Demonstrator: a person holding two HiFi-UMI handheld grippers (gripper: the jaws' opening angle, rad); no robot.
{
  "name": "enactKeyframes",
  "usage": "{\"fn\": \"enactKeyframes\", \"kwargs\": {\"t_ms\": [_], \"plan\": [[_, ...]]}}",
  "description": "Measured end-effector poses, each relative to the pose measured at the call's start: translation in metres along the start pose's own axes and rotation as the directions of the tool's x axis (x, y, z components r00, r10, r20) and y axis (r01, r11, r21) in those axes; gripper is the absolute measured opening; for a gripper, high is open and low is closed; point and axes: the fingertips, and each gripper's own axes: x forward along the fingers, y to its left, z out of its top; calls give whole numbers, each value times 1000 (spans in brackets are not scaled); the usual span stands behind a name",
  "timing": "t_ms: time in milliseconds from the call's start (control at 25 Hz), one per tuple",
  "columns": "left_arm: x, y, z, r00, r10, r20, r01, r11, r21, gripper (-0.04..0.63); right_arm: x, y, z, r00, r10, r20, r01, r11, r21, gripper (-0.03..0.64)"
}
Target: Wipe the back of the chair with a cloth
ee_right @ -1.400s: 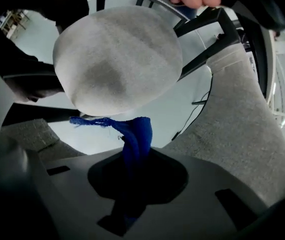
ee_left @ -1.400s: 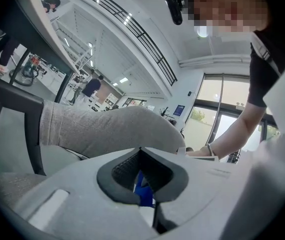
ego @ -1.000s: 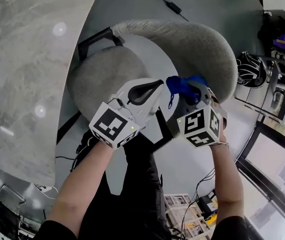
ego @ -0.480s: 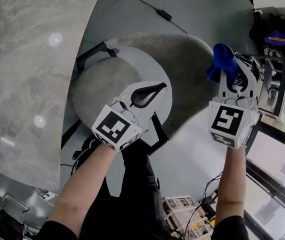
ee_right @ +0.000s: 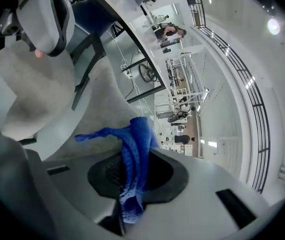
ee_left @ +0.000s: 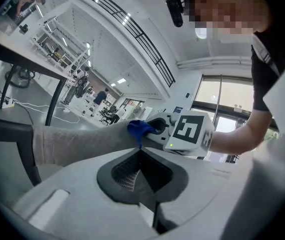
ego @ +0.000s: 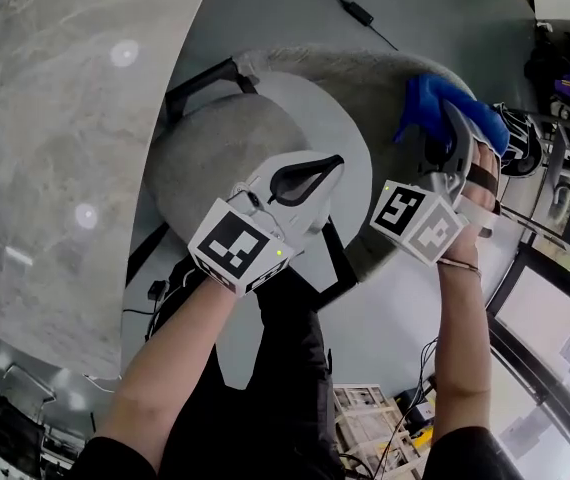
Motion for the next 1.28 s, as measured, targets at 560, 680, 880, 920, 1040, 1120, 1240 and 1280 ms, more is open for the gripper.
{"fn": "enactKeyframes", "kwargs": {"t_ms": [560,680,880,920,1040,1120,1240,1280], "plan": [[14,29,-27,1000,7,12,-7,1000,30,8,21,102,8,986,169,0,-169,984,-62,64],[17,36,-35,1000,9,14,-9,999,38,8,25,119,10,982,188,-3,-188,979,-77,64],[20,45,-41,1000,9,20,-11,998,55,8,34,152,14,973,231,-3,-230,967,-109,64],[20,46,-42,1000,9,21,-10,998,59,8,35,158,14,971,239,-5,-238,965,-112,64],[19,48,-44,1000,8,19,-10,998,63,8,39,176,16,963,270,-12,-270,956,-116,64],[17,50,-44,1000,12,18,-13,998,64,8,41,187,18,956,293,-13,-292,948,-123,64],[15,51,-44,1000,15,17,-16,998,68,8,44,200,22,948,320,-8,-318,939,-132,64],[15,51,-44,1000,15,17,-16,998,68,8,45,204,23,944,330,-7,-328,935,-135,64]]}}
